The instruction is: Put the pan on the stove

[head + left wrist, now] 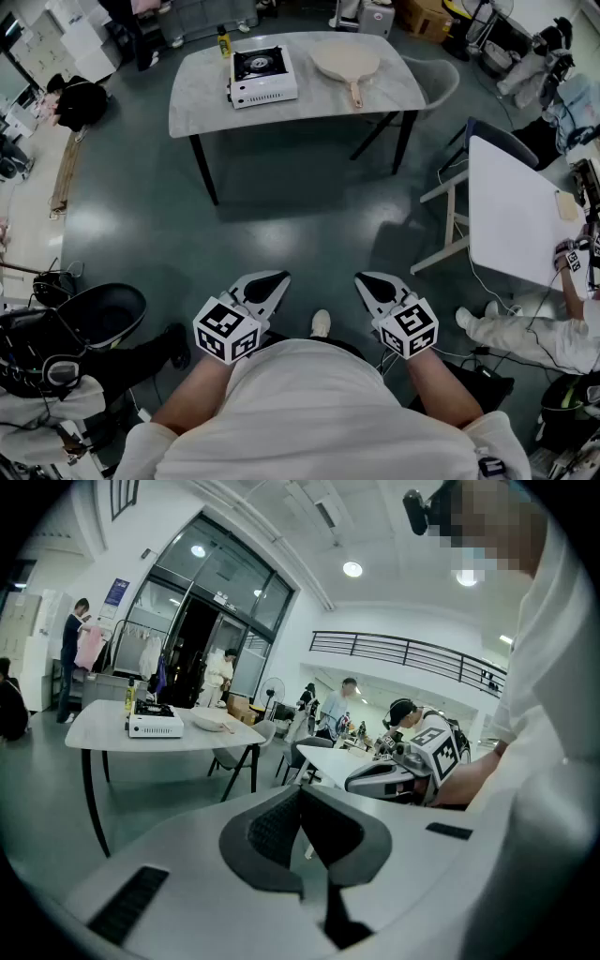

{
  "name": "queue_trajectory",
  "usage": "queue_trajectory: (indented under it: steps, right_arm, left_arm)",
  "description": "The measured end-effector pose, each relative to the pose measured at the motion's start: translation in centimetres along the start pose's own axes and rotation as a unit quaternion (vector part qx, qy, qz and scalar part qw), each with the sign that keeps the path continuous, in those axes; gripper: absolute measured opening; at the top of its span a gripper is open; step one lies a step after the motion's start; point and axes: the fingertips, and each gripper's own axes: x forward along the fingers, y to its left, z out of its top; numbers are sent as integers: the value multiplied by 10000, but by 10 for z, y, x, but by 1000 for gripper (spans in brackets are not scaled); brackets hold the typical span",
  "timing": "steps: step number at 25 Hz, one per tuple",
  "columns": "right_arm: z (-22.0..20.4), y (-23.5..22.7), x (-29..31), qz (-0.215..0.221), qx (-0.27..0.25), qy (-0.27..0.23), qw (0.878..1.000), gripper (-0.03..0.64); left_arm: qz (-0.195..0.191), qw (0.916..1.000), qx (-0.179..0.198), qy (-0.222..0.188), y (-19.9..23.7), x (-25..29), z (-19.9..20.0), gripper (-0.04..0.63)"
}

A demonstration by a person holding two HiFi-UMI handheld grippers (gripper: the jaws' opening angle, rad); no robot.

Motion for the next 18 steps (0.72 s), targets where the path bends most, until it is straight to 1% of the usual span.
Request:
queue_trajectory:
  steps: [5, 9, 14, 18]
  right_arm:
    - [-1, -40, -12, -13, 38, -45, 10000, 6]
    - [2, -63, -4, -32, 98, -76, 9999, 6]
    - [9, -86, 21, -96, 152, 6, 9998, 6]
    - [22, -114, 55, -268, 127, 213, 9993, 6]
  left_arm:
    - [133, 9999, -53, -33, -9, 34, 14, 17]
    - [203, 9997, -115, 7, -1, 49, 20, 17]
    - [216, 9996, -162, -40, 28, 64, 30, 17]
    - [115, 9997, -172, -133, 69, 81, 47, 17]
